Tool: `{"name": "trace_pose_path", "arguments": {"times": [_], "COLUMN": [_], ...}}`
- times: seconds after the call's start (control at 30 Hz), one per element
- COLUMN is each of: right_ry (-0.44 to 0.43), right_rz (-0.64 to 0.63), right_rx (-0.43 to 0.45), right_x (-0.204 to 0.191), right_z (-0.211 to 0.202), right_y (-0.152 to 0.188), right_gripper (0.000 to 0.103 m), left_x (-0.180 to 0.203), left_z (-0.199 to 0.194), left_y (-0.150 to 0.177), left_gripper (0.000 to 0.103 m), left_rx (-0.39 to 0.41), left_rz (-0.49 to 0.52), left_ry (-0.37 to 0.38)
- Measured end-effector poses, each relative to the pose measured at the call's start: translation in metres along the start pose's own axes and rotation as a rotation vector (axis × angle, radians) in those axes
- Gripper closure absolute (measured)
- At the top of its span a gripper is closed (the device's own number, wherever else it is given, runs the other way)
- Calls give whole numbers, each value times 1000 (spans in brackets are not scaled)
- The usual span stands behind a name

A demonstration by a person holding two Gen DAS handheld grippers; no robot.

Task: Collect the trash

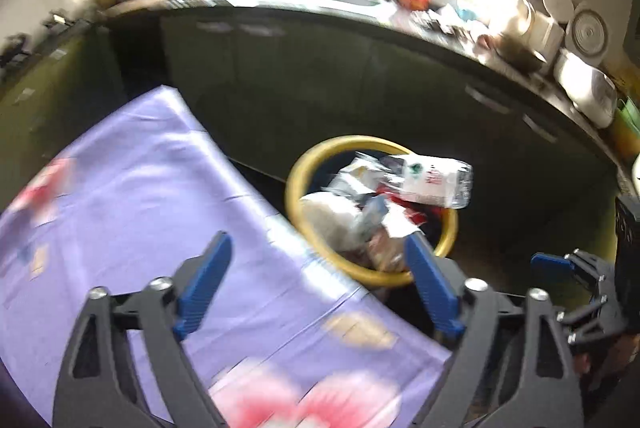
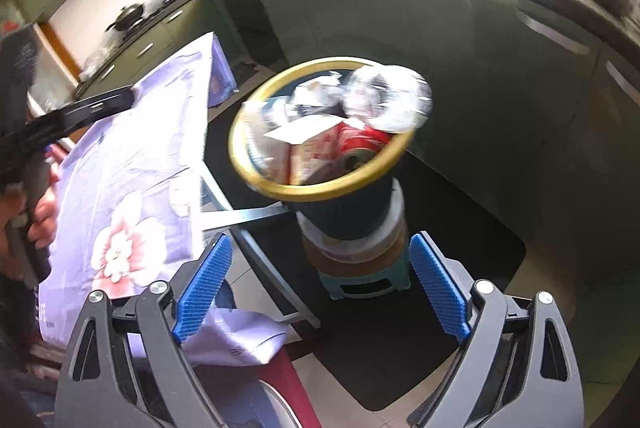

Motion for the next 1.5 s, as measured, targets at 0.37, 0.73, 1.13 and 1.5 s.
{"name": "trace_pose_path", "arguments": {"times": [0.37,0.73,1.13,1.5], "right_ry": [-39,44,78,55], "right_rz": [-165,-261,-268,-260], "right_rx": [81,239,354,362], "right_x": [-111,-154,-143,-143], "right_z": [-38,-96,-137,-139], "right_y": [20,41,45,43], "right_gripper": [11,7,5,5], "left_x": [-89,-114,-90,-86], "left_z": [-206,-318,-340,-341], "left_y": [108,195,211,210], "left_gripper": [7,7,7,7], "left_rx": [215,337,396,409], "left_rz": [-144,-260,-254,-252], "left_ry": [-390,-560,-571,-561]}}
Point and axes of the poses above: each gripper's, at about its wrist camera, not at the fingertips, and z roughly the way its jaws point, x to its right, y to its underside, the point moved 8 cm from there along z, roughly the way its jaws point, and after that the axes turned 9 degrees about y, right-handed, at the moved point
